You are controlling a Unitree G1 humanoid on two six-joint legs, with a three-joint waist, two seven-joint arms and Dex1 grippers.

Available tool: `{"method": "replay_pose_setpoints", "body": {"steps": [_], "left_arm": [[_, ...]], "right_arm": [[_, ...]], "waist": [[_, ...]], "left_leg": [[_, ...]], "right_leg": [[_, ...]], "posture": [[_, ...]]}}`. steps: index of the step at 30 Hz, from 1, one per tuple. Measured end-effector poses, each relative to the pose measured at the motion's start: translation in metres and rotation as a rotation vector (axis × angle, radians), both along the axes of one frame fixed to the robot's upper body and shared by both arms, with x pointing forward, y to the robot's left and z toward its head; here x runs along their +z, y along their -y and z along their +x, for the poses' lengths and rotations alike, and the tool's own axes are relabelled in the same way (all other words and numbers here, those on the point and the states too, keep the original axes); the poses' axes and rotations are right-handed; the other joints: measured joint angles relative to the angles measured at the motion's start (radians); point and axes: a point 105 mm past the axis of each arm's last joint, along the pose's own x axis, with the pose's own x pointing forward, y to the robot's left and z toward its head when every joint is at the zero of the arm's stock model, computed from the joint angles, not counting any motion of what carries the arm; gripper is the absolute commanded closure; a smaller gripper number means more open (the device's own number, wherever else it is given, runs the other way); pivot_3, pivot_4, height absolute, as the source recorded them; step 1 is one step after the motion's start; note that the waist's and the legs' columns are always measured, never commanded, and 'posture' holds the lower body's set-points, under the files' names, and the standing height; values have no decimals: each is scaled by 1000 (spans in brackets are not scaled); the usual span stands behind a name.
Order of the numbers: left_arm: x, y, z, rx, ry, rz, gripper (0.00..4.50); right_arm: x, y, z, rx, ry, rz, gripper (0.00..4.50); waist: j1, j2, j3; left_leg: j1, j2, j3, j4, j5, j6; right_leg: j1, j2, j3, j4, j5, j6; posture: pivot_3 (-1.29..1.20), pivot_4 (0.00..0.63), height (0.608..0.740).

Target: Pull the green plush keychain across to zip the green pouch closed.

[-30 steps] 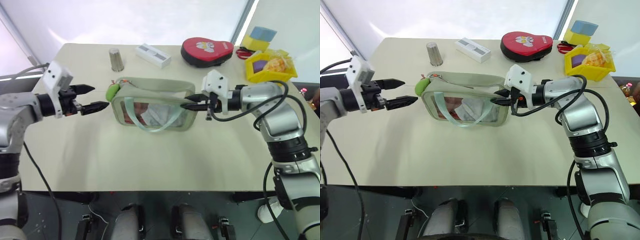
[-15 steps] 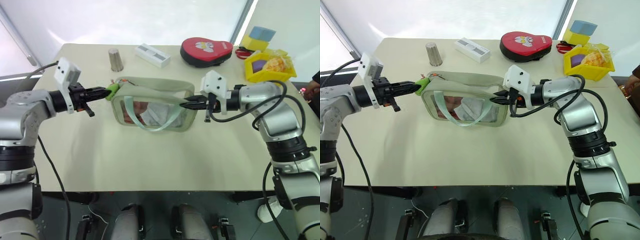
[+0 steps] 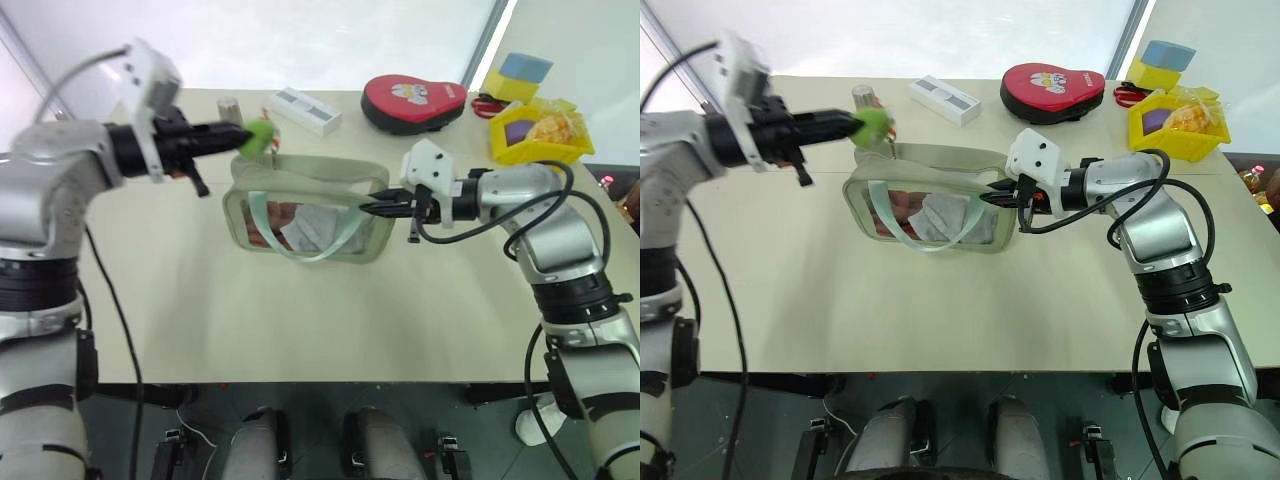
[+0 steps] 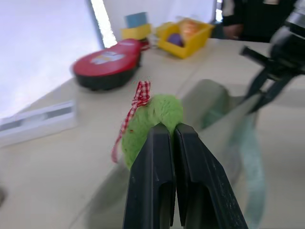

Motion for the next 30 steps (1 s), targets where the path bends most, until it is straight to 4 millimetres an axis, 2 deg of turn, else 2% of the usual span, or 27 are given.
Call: {"method": "replay_pose_setpoints", "body": {"steps": [2, 5, 10, 12, 15, 17, 19, 21, 26, 29, 30], "left_arm": [[-17, 9, -1, -24, -18, 49, 4481], [-20, 7, 2, -1, 19, 90, 3551], [-13, -5, 9, 46, 59, 125, 1106], [-5, -13, 9, 69, 72, 149, 1106], [5, -41, -1, 117, 69, 209, 1106], [-6, -59, -7, 146, 41, 255, 1106], [-31, -68, -7, 157, -22, 271, 1106], [-46, -67, -1, 163, -61, 232, 1106], [-50, -44, 8, 129, -33, 154, 1106], [-56, -36, 10, 110, -22, 154, 1860], [-57, -37, 12, 114, -18, 158, 2363]], "right_arm": [[0, 0, 1, -5, 2, 2, 4500], [0, 0, 1, -12, 5, 5, 4500], [1, 1, 2, -20, 9, 8, 4500], [1, 0, 2, -20, 10, 9, 4500], [1, 0, 3, -22, 10, 11, 4500], [1, 1, 3, -24, 10, 11, 4500], [1, 2, 4, -31, 12, 9, 4500], [1, 2, 4, -33, 13, 7, 4500], [0, 0, 3, -22, 8, 8, 4500], [0, 0, 3, -20, 5, 10, 4500], [0, 0, 3, -21, 4, 10, 4500]], "waist": [[-1, 0, 0], [1, 0, 0], [3, 0, 0], [0, 0, 0], [-7, 0, 0], [-5, 1, 0], [2, 1, 0], [9, -1, 0], [6, -2, -1], [0, -2, -1], [-1, -2, -1]], "left_leg": [[0, 0, 0, 0, 0, 0], [0, 0, 0, 0, 0, 0], [0, 0, 0, 0, 0, 0], [0, 0, 0, 0, 0, 0], [0, 0, 0, -1, 0, 0], [0, 0, 0, -1, 0, 0], [0, 0, 0, -1, 0, 0], [0, 0, -1, 1, 0, 0], [0, -1, -2, 1, -1, 1], [0, 0, -1, 0, 0, 1], [0, 0, -1, 0, 0, 0]], "right_leg": [[0, 0, 0, 0, 0, 0], [0, 1, 0, 0, 0, 0], [0, 1, 0, 0, 0, 0], [0, 1, 0, 0, 0, 0], [-1, 1, 0, 0, 0, 0], [-1, 0, 0, 0, 0, 0], [-1, 0, 0, 0, 0, 0], [1, 0, -1, 0, 0, 0], [2, 0, -1, -1, 0, 0], [1, 0, -1, 0, 0, 0], [0, 0, -1, 0, 0, 0]], "posture": [[0, 150, 740], [0, 150, 740], [0, 150, 740], [0, 150, 740], [0, 150, 740], [0, 150, 740], [0, 150, 740], [0, 150, 740], [0, 150, 740], [0, 150, 740], [0, 150, 740]]}}
